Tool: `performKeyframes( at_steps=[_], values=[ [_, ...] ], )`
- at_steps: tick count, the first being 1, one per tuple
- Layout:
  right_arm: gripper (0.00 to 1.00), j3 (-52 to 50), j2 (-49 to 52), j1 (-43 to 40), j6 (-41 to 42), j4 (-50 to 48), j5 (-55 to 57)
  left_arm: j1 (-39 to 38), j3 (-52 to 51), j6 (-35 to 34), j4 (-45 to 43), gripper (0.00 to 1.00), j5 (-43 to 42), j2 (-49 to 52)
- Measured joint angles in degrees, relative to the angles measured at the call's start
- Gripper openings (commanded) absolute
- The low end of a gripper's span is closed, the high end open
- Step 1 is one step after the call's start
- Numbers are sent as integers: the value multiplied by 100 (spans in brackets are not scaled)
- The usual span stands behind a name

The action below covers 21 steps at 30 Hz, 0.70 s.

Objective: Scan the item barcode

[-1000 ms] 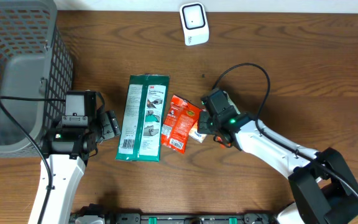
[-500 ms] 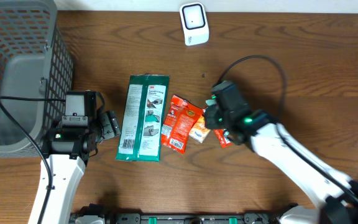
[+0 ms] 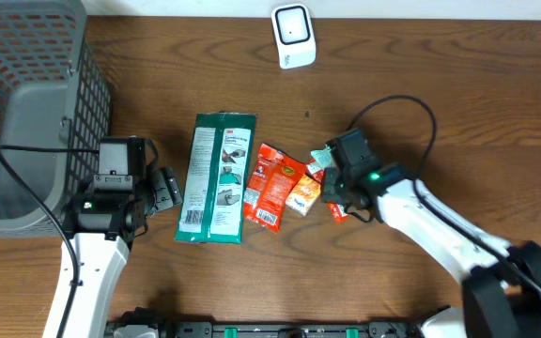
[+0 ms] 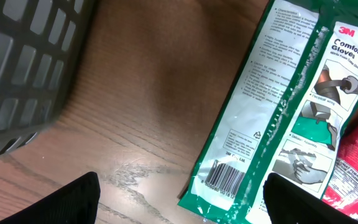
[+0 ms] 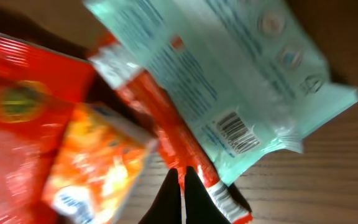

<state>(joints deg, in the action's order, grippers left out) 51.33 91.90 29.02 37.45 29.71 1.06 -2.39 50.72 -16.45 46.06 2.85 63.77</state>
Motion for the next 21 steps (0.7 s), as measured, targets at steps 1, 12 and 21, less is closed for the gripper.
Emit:
performKeyframes(
  at_steps=[1,12,21],
  values=[
    [1,-11,85,20,39,-55,-17,0,0,0,0,85,0,0],
    [2,-20,632,398,181,-1231,-214,0,0,0,0,85,0,0],
    [17,35,627,387,-463,-999,-310,0,0,0,-2,85,2,0]
  ],
)
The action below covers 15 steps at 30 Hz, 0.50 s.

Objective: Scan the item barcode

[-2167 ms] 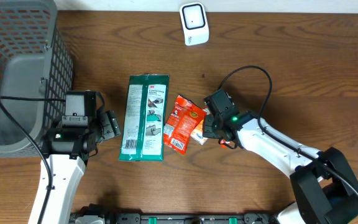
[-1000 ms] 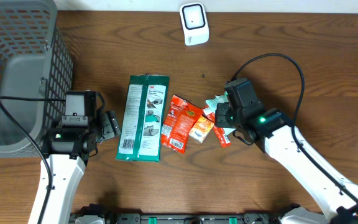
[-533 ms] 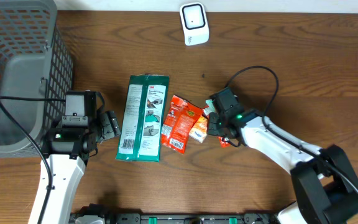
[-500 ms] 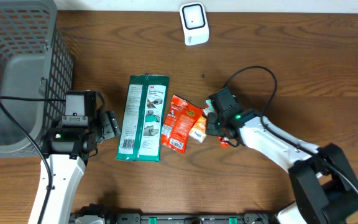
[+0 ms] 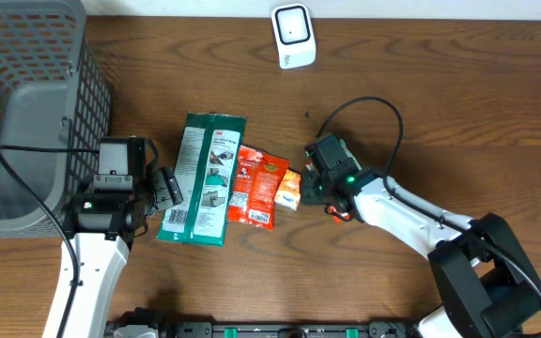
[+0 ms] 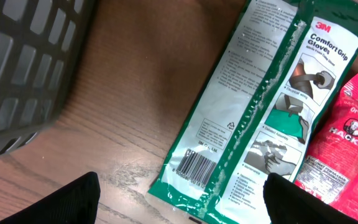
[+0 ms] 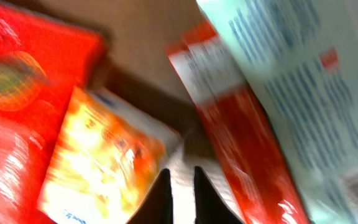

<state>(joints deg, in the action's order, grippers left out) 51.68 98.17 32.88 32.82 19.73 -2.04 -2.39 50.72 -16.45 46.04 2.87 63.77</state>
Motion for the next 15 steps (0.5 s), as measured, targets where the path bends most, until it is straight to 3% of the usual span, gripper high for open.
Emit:
performKeyframes(
  at_steps=[2,4,9,15],
  values=[
    [29,142,-55,-125,-372,643,-85,0,0,0,0,85,0,0],
    [36,352,-181,-269,-708,1143,-153,0,0,0,0,85,0,0],
    [39,1110,-804,-719,-1611,2365,-317,0,0,0,0,85,-2,0],
    [43,1172,-868,-887,-2380,2699,-358,0,0,0,2,85,-2,0]
  ],
)
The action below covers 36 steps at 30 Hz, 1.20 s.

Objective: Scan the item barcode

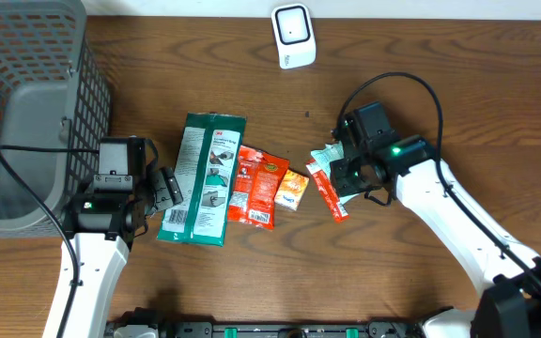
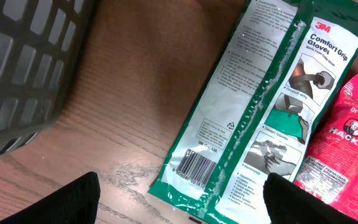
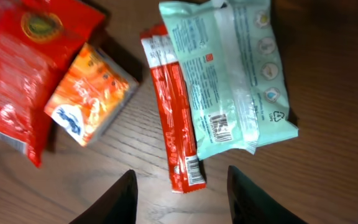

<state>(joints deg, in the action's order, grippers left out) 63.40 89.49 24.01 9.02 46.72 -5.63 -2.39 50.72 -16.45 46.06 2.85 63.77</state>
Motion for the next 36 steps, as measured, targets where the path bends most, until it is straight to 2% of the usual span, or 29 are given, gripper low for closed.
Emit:
performKeyframes(
  at_steps=[3,6,9,16,23,27,29,31,34,36],
  values=[
    [43,-15,188,0,-280,-203,39,0,0,0,-2,85,0,0],
    [35,-17,398,0,-461,-525,173,0,0,0,0,85,0,0],
    [32,-20,575,0,-643,-844,286,0,0,-2,-2,85,0,0],
    [30,-20,1058,0,-728,-1318,374,0,0,0,-2,85,0,0],
    [19,-20,1596,0,-728,-1672,428,0,0,0,0,85,0,0],
    [29,-17,1598,-4,-713,-1663,363,0,0,0,-2,85,0,0],
    [42,-7,1556,-7,-717,-1587,245,0,0,0,-2,85,0,0],
    [49,44,1467,-4,-704,-1416,127,0,0,0,-2,85,2,0],
    [50,269,1165,-7,-691,-1134,105,0,0,0,0,85,0,0],
    [45,435,870,-28,-688,-1069,142,0,0,0,0,85,0,0]
  ],
)
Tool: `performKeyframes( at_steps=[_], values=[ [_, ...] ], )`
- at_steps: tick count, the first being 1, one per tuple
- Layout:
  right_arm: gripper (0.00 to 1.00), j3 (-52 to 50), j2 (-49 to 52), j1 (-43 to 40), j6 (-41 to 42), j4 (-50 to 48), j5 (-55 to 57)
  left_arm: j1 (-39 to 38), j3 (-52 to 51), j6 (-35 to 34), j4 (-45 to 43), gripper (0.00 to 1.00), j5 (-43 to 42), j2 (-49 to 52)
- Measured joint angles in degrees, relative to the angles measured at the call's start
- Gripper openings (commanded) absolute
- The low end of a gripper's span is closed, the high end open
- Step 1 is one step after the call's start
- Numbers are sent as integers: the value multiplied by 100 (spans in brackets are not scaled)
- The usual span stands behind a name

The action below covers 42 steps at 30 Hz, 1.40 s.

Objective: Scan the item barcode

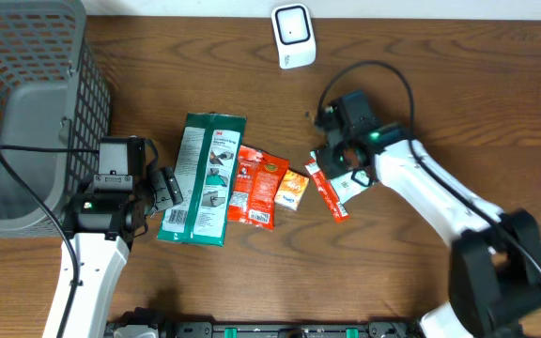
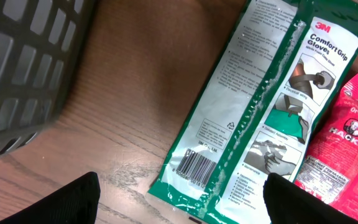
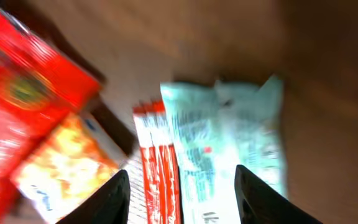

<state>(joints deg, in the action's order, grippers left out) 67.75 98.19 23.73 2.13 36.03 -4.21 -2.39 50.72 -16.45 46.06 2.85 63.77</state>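
Several packs lie mid-table: a green glove pack with its barcode face up, a red Hacks pack, an orange pack, a red stick pack and a mint pack. The white scanner stands at the back edge. My right gripper hovers open over the stick pack and the mint pack; that view is blurred. My left gripper is open beside the glove pack's near end, holding nothing.
A tall grey mesh basket fills the far left, close behind my left arm. Bare wood table stretches to the right of the packs and in front of the scanner.
My right gripper has shifted a little left and toward the back, closer over the stick and mint packs, still open. The left arm and the packs have not moved.
My right gripper was shut, low at the red stick among the packs. Then it was further left, and the glove, Hacks and orange packs lay shifted left. Then it stood open above the stick and mint packs, and now it is closer over them.
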Motion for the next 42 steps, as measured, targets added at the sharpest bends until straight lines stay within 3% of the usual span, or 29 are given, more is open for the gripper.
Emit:
performKeyframes(
  at_steps=[3,7,15,23,28,32,34,39,42],
  values=[
    [30,120,-358,-109,15,4,37,0,0,0,0,85,0,0],
    [19,168,-396,-343,22,-4,87,0,0,0,0,85,0,0],
    [21,168,332,-426,17,-330,122,0,0,0,0,85,0,0],
    [15,166,1126,-426,17,-522,122,0,0,0,0,85,0,0],
    [20,173,1102,-426,17,-483,114,0,0,0,-2,85,0,0],
    [35,208,807,-428,7,-144,76,0,0,0,-2,85,0,0],
    [36,245,509,-428,4,181,50,0,0,0,0,85,0,0],
    [24,356,15,-428,22,901,7,0,0,0,0,85,0,0],
    [23,293,44,-428,17,1025,4,0,0,0,0,85,0,0]
  ],
)
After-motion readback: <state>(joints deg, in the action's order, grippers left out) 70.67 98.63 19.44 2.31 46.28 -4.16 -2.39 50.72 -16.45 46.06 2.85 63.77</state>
